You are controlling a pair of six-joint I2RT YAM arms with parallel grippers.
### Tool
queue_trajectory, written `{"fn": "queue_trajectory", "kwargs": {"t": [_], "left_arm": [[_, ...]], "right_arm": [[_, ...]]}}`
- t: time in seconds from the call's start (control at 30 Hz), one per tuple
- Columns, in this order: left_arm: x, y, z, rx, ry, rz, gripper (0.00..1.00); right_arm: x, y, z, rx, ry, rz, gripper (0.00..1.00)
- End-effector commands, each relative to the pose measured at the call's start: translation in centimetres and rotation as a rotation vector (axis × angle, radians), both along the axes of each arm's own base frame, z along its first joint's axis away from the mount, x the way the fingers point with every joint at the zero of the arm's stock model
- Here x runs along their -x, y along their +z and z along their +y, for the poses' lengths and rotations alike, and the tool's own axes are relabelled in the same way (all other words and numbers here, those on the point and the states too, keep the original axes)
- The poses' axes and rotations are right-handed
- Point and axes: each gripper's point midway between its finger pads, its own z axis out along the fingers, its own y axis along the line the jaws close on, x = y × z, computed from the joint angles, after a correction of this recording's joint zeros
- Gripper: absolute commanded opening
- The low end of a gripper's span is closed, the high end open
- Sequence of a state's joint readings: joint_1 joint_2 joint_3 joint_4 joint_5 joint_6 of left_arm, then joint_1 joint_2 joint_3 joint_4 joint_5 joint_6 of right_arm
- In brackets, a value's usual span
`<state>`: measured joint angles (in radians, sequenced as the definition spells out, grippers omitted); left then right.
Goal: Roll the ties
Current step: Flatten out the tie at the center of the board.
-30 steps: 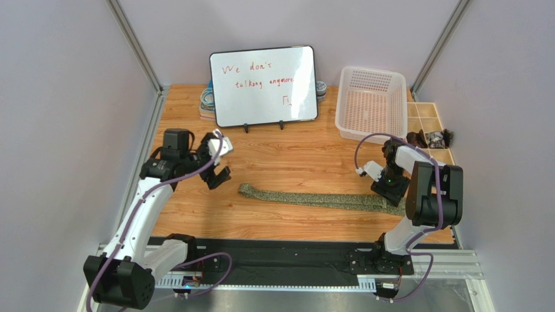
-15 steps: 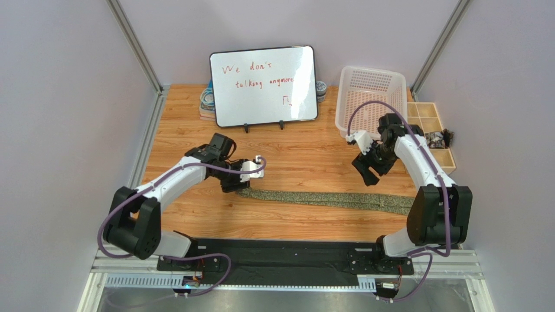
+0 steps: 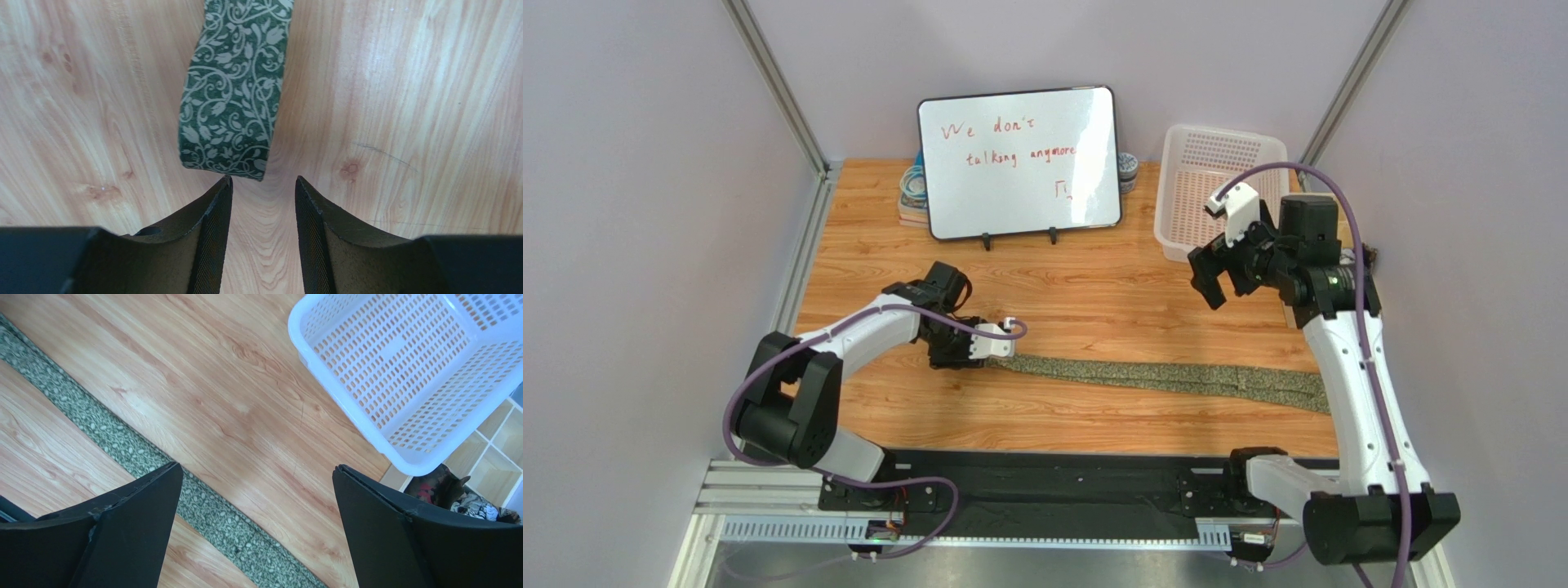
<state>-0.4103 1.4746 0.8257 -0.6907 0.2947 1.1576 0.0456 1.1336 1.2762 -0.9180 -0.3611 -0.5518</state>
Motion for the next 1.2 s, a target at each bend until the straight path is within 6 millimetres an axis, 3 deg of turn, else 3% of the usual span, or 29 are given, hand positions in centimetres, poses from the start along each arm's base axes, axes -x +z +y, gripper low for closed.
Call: {"fn": "queue_trajectory", "kwargs": {"t": [0.0, 0.07, 0.23, 0.33, 0.47, 0.6, 0.77, 0.93, 1.17], "left_arm": [[-0.1, 1.2, -0.6, 0.027, -0.012, 0.018, 0.48], [-0.4, 2.5, -1.2, 0.073, 0.034, 0.016, 0.48], [-1.0, 5.7, -2.1, 0.145, 0.078, -0.019, 0.48], [-0.8, 7.0, -2.6, 0.184, 0.088, -0.03, 0.48], [-0.9, 9.3, -5.0, 0.294, 0.073, -0.039, 0.48], [-1.4, 9.7, -7.2, 0.308, 0.057, -0.031, 0.48], [-1.6, 7.0, -7.8, 0.224, 0.015, -0.002, 0.47], [-2.0, 3.0, -4.5, 0.035, 0.017, -0.011, 0.45], [-2.0, 0.7, -2.0, -0.049, 0.076, -0.01, 0.44]], "right_arm": [[0.3, 0.1, 1.1, -0.079, -0.009, -0.029, 1.0], [1.4, -0.5, 2.0, -0.074, 0.092, -0.013, 1.0], [5.4, -6.5, 6.6, 0.081, 0.376, 0.171, 0.99], [6.3, -9.6, 8.9, 0.095, 0.463, 0.202, 0.97], [6.1, -12.6, 11.2, 0.1, 0.526, 0.219, 0.94], [4.8, -16.0, 12.2, 0.094, 0.521, 0.268, 0.9], [4.4, -18.9, 12.5, 0.103, 0.527, 0.325, 0.85], [5.2, -22.3, 11.3, 0.19, 0.547, 0.398, 0.75], [6.5, -25.6, 8.4, 0.305, 0.57, 0.461, 0.61]]}}
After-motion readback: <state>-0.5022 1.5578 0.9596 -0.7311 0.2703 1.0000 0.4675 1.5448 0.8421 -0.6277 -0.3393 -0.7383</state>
